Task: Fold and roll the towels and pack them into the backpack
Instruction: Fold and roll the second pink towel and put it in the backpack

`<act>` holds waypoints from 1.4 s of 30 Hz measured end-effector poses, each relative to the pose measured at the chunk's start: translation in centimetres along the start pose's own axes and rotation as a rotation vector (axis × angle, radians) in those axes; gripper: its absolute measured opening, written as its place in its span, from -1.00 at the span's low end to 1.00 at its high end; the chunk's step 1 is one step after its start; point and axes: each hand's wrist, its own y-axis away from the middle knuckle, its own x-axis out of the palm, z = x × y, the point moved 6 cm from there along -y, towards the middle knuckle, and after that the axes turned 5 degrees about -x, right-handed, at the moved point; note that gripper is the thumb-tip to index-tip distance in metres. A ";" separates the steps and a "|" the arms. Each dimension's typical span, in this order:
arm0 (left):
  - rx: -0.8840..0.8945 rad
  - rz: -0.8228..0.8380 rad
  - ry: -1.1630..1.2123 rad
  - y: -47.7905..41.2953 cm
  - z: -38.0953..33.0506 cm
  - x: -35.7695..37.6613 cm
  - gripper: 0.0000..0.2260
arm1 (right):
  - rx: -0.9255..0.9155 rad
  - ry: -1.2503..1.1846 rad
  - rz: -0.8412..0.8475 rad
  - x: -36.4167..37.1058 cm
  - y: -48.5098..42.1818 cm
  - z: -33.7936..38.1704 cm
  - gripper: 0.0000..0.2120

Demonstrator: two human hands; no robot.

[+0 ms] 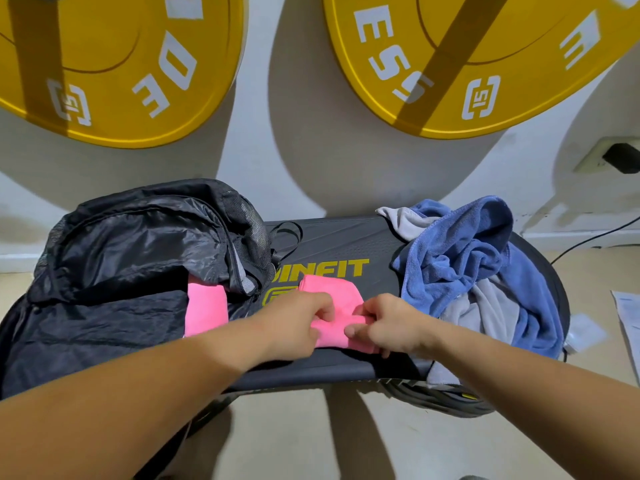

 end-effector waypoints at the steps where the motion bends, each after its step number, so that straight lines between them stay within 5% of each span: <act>1: -0.003 0.018 -0.021 -0.1 0.2 -0.3 -0.72 | 0.070 -0.130 0.021 0.3 -0.2 -0.2 -0.77; 5: 0.245 -0.195 -0.297 1.0 -1.5 -0.8 -0.74 | 0.226 -0.421 -0.028 0.4 0.0 -0.5 -0.74; 8: 0.333 -0.209 -0.376 1.9 -3.0 1.3 -0.76 | 0.255 -0.468 -0.058 -0.4 0.0 -0.7 -0.71; 14: 0.346 -0.267 -0.250 -0.2 -1.9 1.8 -0.78 | 0.050 -0.060 -0.345 -4.3 -1.7 -1.3 -0.84; 17: 0.364 -0.257 -0.183 -0.3 -1.5 1.5 -0.79 | 0.000 -0.001 -0.224 -3.2 -2.9 -0.3 -0.73; 21: 0.384 -0.265 -0.121 0.0 -1.1 1.6 -0.81 | -0.028 -0.087 -0.070 -1.9 -3.8 1.1 -0.89; 29: 0.389 -0.288 -0.101 1.0 -0.7 2.2 -0.80 | -0.018 -0.129 0.232 -1.5 -2.7 1.1 -0.81; 32: 0.400 -0.291 -0.099 1.6 -0.5 2.3 -0.80 | 0.039 -0.119 0.282 -1.6 -2.4 1.2 -0.66; 36: 0.430 -0.293 -0.098 1.9 -0.6 2.2 -0.80 | 0.069 0.074 0.363 -0.8 -1.8 2.5 -0.76; 39: 0.417 -0.286 -0.085 1.9 -0.6 2.3 -0.79 | 0.054 0.221 0.370 -0.4 -1.7 3.5 -0.44; 42: 0.388 -0.282 -0.064 1.7 -0.4 2.2 -0.80 | 0.023 0.312 0.311 -1.4 -2.3 3.3 -0.47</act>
